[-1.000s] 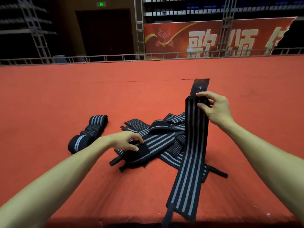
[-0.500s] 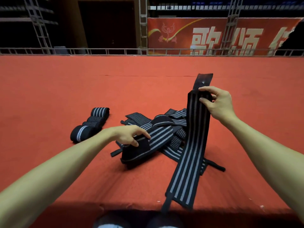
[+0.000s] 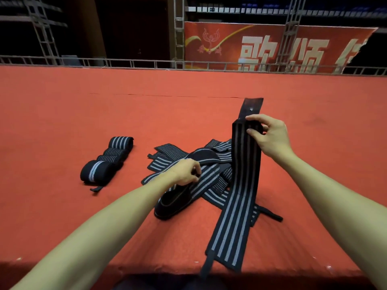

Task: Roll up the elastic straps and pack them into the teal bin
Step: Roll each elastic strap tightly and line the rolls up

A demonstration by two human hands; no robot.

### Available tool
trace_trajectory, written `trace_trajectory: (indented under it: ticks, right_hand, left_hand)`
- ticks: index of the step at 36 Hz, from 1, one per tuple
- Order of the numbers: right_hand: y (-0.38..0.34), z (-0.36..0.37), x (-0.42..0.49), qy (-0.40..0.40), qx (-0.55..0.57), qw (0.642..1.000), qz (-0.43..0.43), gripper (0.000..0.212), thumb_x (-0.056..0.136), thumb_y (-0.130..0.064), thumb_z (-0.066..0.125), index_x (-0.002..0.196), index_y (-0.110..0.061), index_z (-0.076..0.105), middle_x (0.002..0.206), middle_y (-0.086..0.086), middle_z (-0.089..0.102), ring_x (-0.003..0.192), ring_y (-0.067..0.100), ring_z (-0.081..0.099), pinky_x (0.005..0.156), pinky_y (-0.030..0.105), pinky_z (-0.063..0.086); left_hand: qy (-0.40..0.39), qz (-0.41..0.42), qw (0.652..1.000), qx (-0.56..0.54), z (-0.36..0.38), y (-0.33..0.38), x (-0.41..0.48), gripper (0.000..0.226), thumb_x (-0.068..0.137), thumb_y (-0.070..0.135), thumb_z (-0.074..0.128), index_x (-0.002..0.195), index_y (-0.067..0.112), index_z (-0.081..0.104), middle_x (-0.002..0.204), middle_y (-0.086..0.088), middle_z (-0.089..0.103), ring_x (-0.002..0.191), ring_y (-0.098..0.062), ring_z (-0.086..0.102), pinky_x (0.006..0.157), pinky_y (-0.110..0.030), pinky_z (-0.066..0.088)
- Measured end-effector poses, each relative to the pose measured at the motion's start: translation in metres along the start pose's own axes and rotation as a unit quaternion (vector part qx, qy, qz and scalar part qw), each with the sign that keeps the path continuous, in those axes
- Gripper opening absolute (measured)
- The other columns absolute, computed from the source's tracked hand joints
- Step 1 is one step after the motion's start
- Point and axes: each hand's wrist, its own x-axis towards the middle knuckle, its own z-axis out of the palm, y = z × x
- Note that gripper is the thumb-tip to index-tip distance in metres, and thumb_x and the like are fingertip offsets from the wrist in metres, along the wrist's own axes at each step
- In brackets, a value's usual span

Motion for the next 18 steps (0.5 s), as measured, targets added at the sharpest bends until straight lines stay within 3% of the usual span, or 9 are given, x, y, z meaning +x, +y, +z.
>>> trace_trajectory:
  ticks: [5, 9, 13, 16, 18]
  right_hand:
    - [0.005, -0.003, -0.001, -0.004, -0.006, 1.000, 0.004, 0.033, 0.082, 0.002, 0.072, 0.109, -0.018, 0.073, 0.100, -0.010, 0.069, 0.094, 0.014, 0.066, 0.091, 0.042, 0.053]
    - [0.005, -0.006, -0.001, 0.006, -0.006, 1.000, 0.006, 0.032, 0.082, 0.002, 0.072, 0.109, -0.016, 0.073, 0.100, -0.010, 0.069, 0.094, 0.013, 0.066, 0.090, 0.042, 0.053]
    - [0.000, -0.005, -0.001, 0.015, 0.002, 1.000, -0.002, 0.033, 0.082, 0.003, 0.071, 0.109, -0.016, 0.073, 0.101, -0.010, 0.069, 0.096, 0.011, 0.065, 0.091, 0.040, 0.054]
    - [-0.007, -0.004, 0.003, 0.021, 0.019, 1.000, -0.004, 0.033, 0.082, 0.003, 0.071, 0.108, -0.017, 0.073, 0.102, -0.008, 0.070, 0.098, 0.010, 0.065, 0.092, 0.037, 0.054]
    - [-0.013, -0.003, 0.005, 0.025, 0.032, 0.999, -0.005, 0.034, 0.082, 0.003, 0.071, 0.108, -0.018, 0.073, 0.103, -0.008, 0.070, 0.099, 0.011, 0.066, 0.093, 0.034, 0.054]
  left_hand:
    - [-0.046, 0.002, 0.994, -0.098, 0.001, -0.007, -0.003, 0.033, 0.084, 0.013, 0.076, 0.114, 0.024, 0.069, 0.118, 0.003, 0.064, 0.112, -0.016, 0.057, 0.098, -0.026, 0.042]
    - [-0.085, 0.025, 0.976, -0.198, -0.012, -0.012, -0.020, 0.045, 0.084, 0.007, 0.075, 0.122, 0.029, 0.067, 0.133, 0.007, 0.059, 0.124, -0.010, 0.053, 0.111, -0.027, 0.037]
    - [-0.106, 0.029, 0.948, -0.300, -0.034, -0.011, -0.040, 0.050, 0.087, -0.006, 0.067, 0.130, 0.020, 0.063, 0.136, 0.008, 0.057, 0.119, -0.004, 0.057, 0.098, -0.016, 0.046]
    - [-0.121, 0.007, 0.921, -0.370, -0.048, -0.013, -0.049, 0.051, 0.088, -0.012, 0.061, 0.126, 0.022, 0.064, 0.132, 0.007, 0.059, 0.111, -0.009, 0.063, 0.091, -0.025, 0.054]
    - [-0.110, -0.013, 0.920, -0.376, -0.055, -0.014, -0.052, 0.052, 0.088, -0.015, 0.056, 0.126, 0.020, 0.063, 0.124, 0.008, 0.061, 0.103, -0.007, 0.063, 0.084, -0.022, 0.055]
